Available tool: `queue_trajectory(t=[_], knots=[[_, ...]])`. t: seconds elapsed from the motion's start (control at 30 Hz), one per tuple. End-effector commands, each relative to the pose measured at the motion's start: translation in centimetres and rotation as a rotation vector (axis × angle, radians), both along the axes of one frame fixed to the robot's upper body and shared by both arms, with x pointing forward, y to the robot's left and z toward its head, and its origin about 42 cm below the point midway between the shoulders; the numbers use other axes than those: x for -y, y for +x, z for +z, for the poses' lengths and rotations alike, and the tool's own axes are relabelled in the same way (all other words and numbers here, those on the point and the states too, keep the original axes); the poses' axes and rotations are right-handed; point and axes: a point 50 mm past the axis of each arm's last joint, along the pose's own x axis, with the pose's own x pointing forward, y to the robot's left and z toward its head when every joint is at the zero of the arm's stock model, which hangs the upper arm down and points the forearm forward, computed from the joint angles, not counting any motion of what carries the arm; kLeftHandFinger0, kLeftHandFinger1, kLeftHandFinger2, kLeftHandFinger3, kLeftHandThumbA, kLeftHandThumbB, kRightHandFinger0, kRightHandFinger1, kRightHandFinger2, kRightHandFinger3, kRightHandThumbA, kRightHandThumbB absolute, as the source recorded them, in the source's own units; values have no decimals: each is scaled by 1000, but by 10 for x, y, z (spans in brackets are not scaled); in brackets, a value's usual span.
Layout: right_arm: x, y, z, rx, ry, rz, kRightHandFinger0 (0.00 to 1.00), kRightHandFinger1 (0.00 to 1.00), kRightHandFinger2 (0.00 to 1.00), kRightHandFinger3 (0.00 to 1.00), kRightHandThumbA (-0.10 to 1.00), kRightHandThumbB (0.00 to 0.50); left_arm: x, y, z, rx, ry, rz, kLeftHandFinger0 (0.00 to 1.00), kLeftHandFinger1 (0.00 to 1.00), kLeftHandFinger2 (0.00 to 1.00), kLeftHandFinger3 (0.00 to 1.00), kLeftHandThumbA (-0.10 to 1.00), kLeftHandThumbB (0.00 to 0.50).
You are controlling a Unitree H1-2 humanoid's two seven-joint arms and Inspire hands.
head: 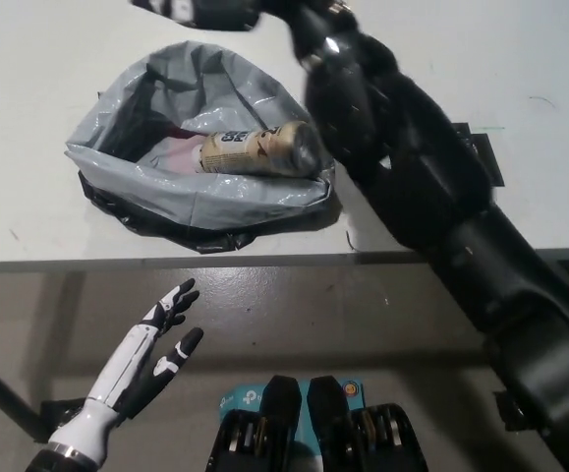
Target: Use the right hand to pick up a bottle of protein shake and place it into a plastic bag on the left side
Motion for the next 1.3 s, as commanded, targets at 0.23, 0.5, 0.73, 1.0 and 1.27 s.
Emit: queue_trajectory(t=[0.23, 0.5, 0.73, 1.0, 1.27], knots=[[265, -234, 42, 625, 446, -147, 1000, 1000, 1000, 1000, 1000, 294, -17, 39, 33, 134, -86, 86, 1000, 1000, 1000, 1000, 934, 136], [249, -263, -37, 435, 551, -74, 1000, 1000, 1000, 1000, 1000, 282, -9, 34, 25, 110, -102, 75, 1000, 1000, 1000, 1000, 964, 177], [190, -215, -132, 7, 558, 18, 1000, 1000, 1000, 1000, 1000, 288, -12, 32, 24, 108, -83, 74, 1000, 1000, 1000, 1000, 975, 174], [171, -180, -259, -525, 602, -12, 1000, 1000, 1000, 1000, 918, 213, -14, 18, 18, 86, -87, 69, 1000, 1000, 1000, 1000, 968, 192], [168, -181, -274, -569, 560, -2, 1000, 1000, 1000, 1000, 834, 227, -15, 15, 16, 97, -125, 84, 1000, 1000, 1000, 1000, 952, 194]])
